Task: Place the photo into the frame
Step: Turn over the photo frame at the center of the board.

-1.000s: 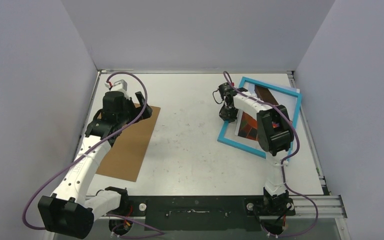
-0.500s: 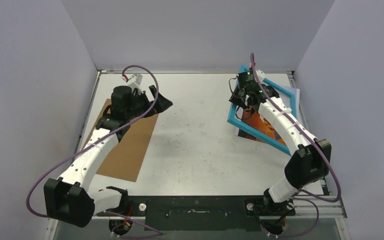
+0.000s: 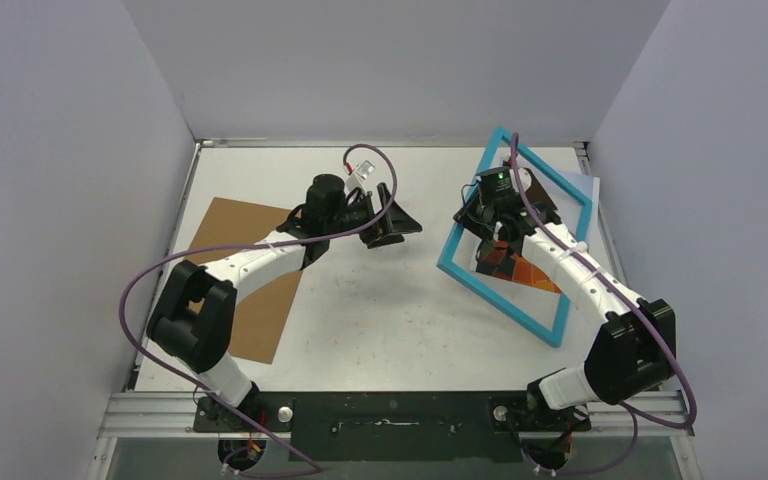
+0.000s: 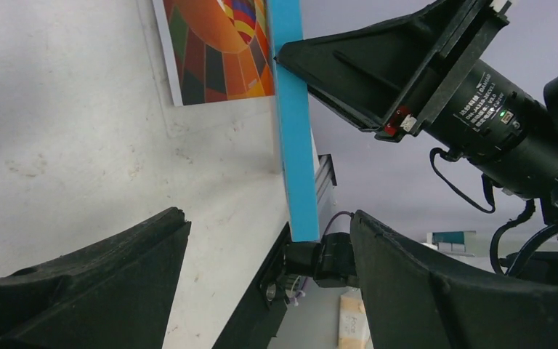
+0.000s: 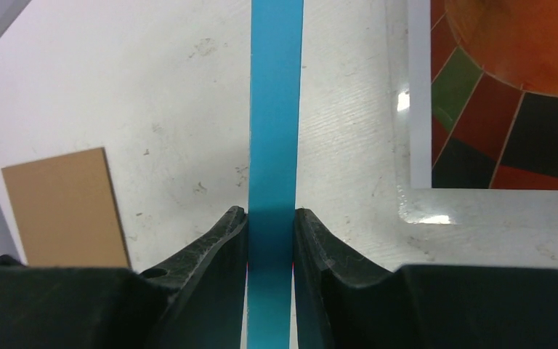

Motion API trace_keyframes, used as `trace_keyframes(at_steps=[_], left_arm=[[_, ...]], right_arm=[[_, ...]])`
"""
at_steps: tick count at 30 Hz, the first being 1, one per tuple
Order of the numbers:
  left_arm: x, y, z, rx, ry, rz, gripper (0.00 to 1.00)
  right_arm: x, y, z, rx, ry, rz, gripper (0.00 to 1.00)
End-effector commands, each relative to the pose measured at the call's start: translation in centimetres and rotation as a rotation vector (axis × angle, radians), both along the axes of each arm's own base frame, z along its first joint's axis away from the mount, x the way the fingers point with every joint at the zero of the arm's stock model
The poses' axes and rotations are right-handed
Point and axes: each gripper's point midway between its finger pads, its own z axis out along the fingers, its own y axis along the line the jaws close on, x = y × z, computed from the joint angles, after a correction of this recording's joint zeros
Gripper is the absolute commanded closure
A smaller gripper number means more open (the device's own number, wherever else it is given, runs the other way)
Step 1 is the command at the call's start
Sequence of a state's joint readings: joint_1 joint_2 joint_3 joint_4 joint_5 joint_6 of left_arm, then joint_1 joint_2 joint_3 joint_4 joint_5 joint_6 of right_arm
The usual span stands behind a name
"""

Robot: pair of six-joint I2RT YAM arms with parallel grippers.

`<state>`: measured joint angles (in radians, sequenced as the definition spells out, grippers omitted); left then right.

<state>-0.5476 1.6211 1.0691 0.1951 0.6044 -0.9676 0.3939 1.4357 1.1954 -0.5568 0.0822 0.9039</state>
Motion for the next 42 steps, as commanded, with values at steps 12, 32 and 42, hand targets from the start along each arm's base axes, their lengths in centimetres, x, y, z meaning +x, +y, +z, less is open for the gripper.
trace_keyframes(at_steps=[12,32,42], left_arm=[[-0.8,-6.4,2.6,-0.081,-0.042,-0.218,0.22],[-2.0,-6.2,-0.8,0.128,-0.126,-0.322,0.99],[-2.4,-5.8,0.1,0.169,-0.208,-0.328,1.0]], right_arm=[[1.5,3.2,5.0,0.238,-0.155,-0.017,1.0],[2.1,3.0,4.3,0.233,-0.093,-0.053,0.91],[4.8,-2.5,1.1,0.051,-0.001,-0.109,0.4]])
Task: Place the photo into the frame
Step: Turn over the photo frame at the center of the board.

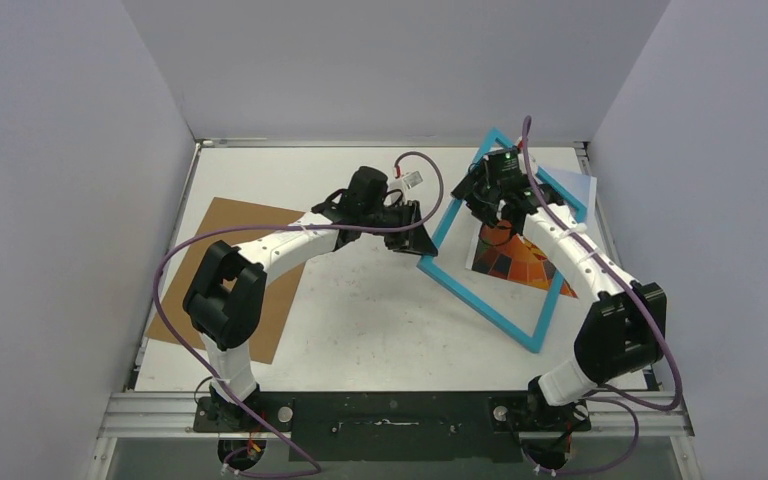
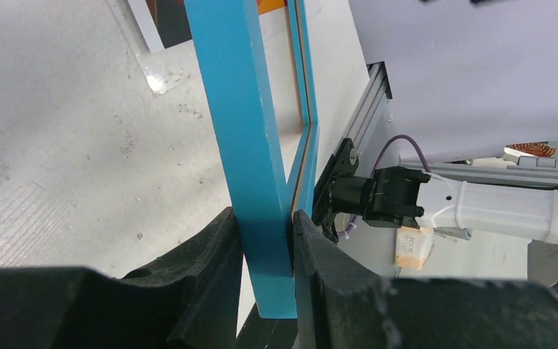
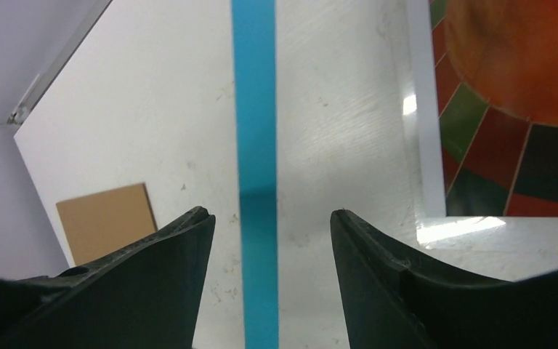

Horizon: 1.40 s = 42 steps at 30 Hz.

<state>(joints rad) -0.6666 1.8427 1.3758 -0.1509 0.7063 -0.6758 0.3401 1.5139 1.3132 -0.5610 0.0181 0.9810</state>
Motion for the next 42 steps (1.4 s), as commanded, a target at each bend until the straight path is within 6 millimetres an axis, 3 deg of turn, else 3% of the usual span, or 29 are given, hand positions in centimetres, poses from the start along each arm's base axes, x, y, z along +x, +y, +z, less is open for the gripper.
trace_keyframes(at_steps=[1,10,15,20,24,28,31,35,38,39,42], left_arm=[[0.5,-0.5,3.5,-0.033,-0.181,-0.032,1.0],[0.1,-0.5,3.8,-0.021,-0.21,-0.027,1.0],[0.0,-0.4,3.6,-0.01,-0.214,-0.024,1.0],[-0.2,-0.4,3.8,-0.01,-0.222,-0.023,1.0],[-0.2,-0.4,4.0,-0.01,-0.228,-0.017,1.0],[-0.1,-0.2,4.1,-0.005,-0.239,-0.006,1.0],[0.0,0.0,4.6,-0.004,-0.249,0.004,0.99],[-0.1,0.2,6.1,-0.004,-0.275,0.002,0.49],[-0.5,0.4,8.6,-0.046,-0.32,-0.006,0.21],[-0.7,0.5,9.8,-0.068,-0.339,-0.009,0.13],[-1.7,1.0,14.0,-0.157,-0.409,-0.029,0.04]], right_arm=[[2.3,-2.9,-0.9,-0.053,0.002,-0.051,0.4],[5.2,-0.6,-1.5,0.042,-0.022,0.044,0.38],[5.7,0.2,-0.7,0.074,-0.06,0.077,0.33],[6.0,0.7,-1.5,0.07,-0.032,0.105,0.34],[5.9,0.7,-2.1,0.067,-0.006,0.104,0.46],[5.7,0.2,-1.4,0.048,-0.018,0.091,0.74],[5.5,-0.5,-0.1,0.023,-0.041,0.075,0.89],[4.3,-1.9,2.9,-0.037,-0.074,0.038,0.97],[2.8,-3.6,6.1,-0.098,-0.109,-0.015,1.0],[2.1,-4.1,7.2,-0.114,-0.123,-0.029,1.0],[0.2,-5.4,10.4,-0.136,-0.178,-0.065,1.0]])
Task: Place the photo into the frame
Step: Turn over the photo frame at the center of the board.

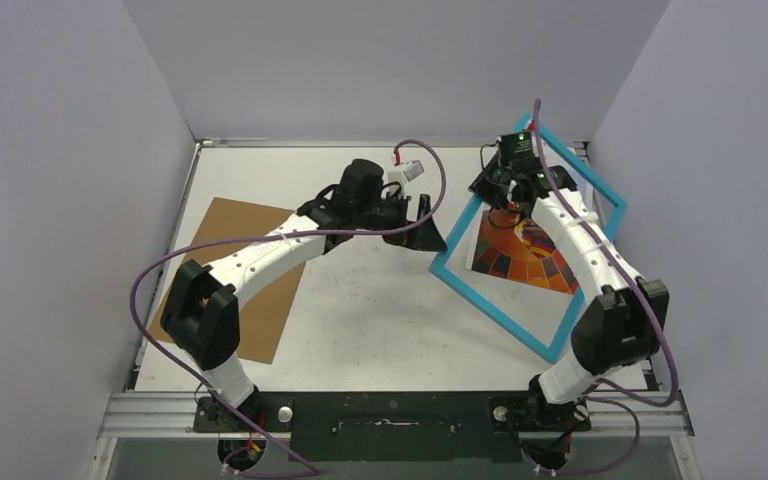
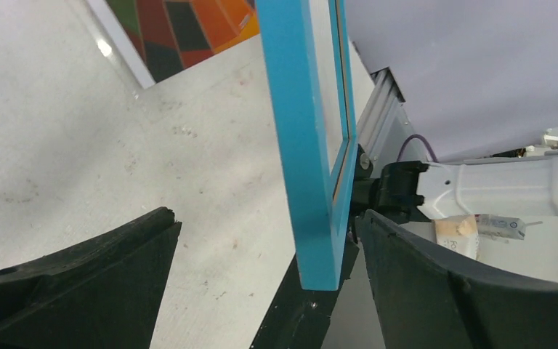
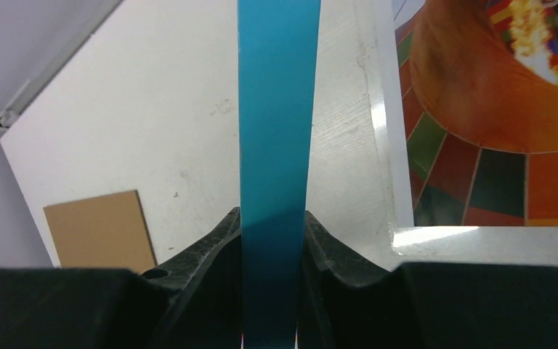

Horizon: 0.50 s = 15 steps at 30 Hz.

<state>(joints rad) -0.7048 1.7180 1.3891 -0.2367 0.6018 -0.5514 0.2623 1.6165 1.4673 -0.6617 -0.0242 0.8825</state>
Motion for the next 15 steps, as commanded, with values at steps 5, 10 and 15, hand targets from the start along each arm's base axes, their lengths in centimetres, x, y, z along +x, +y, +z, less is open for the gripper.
trace_keyframes(at_steps=[5,10,15], left_arm=[[-1.0,2.5,15.9,-0.267,-0.339,-0.022,0.03],[0.2,6.9,20.7,-0.353,-0.404,0.084,0.03],[1.1,11.3,22.6,-0.366,-0.431,0.192,0.03]], right_arm=[[-4.3,-3.5,15.5,-0.061,-0.344,-0.064,1.0],[-4.9,-1.6,18.7,-0.012,-0.429,0.033,1.0],[-4.9,1.0,20.7,0.062,-0.496,0.147,1.0]])
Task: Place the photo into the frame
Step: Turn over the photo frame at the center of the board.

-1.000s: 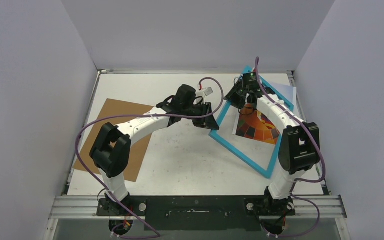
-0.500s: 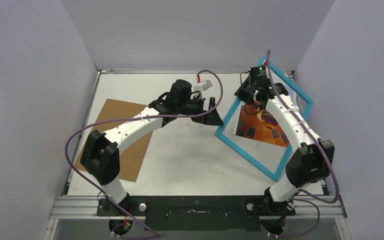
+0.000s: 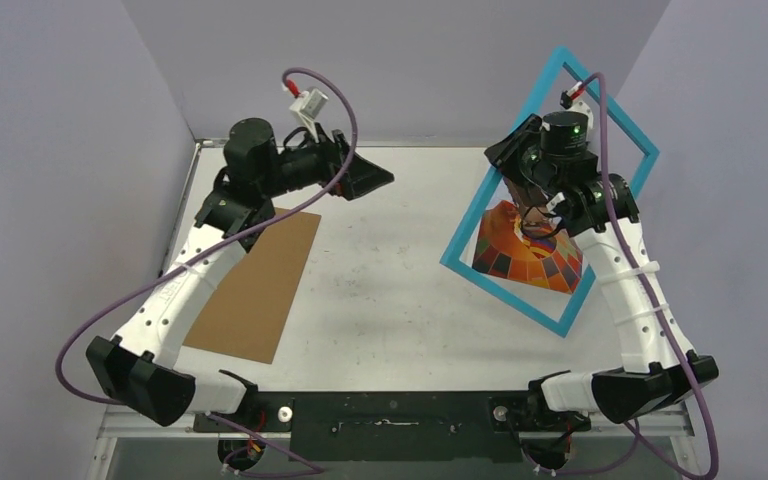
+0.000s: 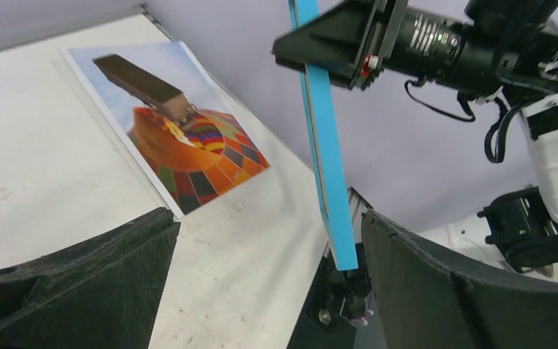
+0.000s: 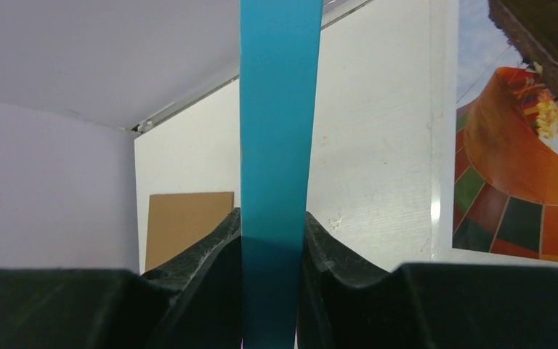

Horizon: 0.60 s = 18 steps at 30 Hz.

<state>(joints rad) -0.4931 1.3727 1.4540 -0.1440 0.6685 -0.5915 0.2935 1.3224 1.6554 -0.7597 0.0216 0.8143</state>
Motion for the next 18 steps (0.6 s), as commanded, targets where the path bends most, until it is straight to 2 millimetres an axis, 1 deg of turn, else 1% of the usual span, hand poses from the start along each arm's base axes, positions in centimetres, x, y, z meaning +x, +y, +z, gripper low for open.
trace_keyframes(at_steps=[1,3,4,5,6,8,11,15,16,17,18], left_arm=[[-0.1,3.2,3.0,-0.042,-0.052,0.071,0.03],[0.9,4.3,1.7,-0.01,-0.006,0.145,0.03],[1.5,4.9,0.8,0.006,0.028,0.191,0.03],[2.2,5.5,-0.3,0.023,0.072,0.238,0.03],[3.2,6.1,-1.9,0.043,0.137,0.301,0.03],[4.7,7.0,-4.9,0.064,0.258,0.369,0.03],[5.3,6.2,-7.7,0.048,0.358,0.332,0.03],[6.4,5.4,-10.6,0.045,0.428,0.315,0.03],[6.6,5.2,-11.3,0.047,0.441,0.312,0.03],[6.9,4.9,-11.9,0.045,0.452,0.307,0.03],[7.2,4.6,-12.5,0.04,0.465,0.3,0.03]], right_arm=[[0.3,3.0,3.5,0.033,-0.125,0.148,1.0],[0.1,4.8,4.6,0.074,-0.16,0.208,1.0],[-0.1,6.1,5.3,0.107,-0.187,0.256,1.0],[-0.2,7.3,5.9,0.152,-0.212,0.301,1.0],[-0.4,8.6,6.8,0.214,-0.241,0.358,1.0],[-0.5,10.4,8.0,0.323,-0.283,0.428,1.0],[-0.8,12.7,9.1,0.419,-0.314,0.497,1.0],[-1.8,15.4,10.5,0.503,-0.34,0.573,1.0],[-2.2,16.1,11.1,0.526,-0.359,0.595,1.0],[-2.5,16.8,11.2,0.541,-0.354,0.609,1.0],[-2.8,17.3,11.9,0.564,-0.375,0.625,1.0]])
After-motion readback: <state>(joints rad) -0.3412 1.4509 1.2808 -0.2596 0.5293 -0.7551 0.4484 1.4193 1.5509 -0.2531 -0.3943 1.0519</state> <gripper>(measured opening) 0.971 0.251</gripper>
